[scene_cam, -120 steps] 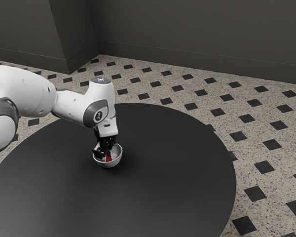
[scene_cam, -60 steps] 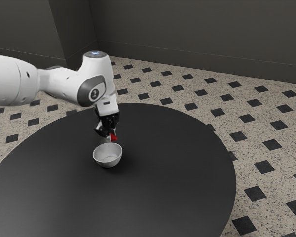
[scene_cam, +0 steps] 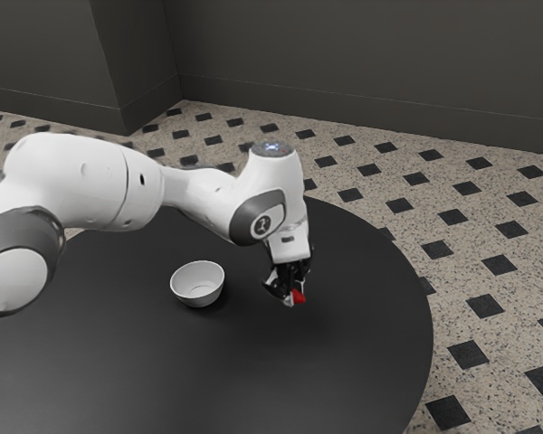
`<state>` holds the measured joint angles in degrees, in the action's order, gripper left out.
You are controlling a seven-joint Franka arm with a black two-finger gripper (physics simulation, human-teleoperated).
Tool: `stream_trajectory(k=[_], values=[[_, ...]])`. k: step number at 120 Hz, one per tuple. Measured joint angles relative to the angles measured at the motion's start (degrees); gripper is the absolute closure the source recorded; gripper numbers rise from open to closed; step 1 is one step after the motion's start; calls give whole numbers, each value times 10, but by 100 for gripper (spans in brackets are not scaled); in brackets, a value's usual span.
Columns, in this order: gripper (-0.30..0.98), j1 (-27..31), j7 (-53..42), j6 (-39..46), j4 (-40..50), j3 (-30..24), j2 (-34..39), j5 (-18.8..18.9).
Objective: Take strawberry from the bowl
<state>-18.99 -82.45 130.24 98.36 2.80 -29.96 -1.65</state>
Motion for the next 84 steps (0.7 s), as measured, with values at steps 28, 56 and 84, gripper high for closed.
stream_trajectory(k=[28, 56, 84], values=[[18, -3, 15, 7, 1, 0, 10, -6], [6, 138, 143, -56, 37, 4, 221, -10], [2, 223, 313, -180, -18, 24, 243, -22]])
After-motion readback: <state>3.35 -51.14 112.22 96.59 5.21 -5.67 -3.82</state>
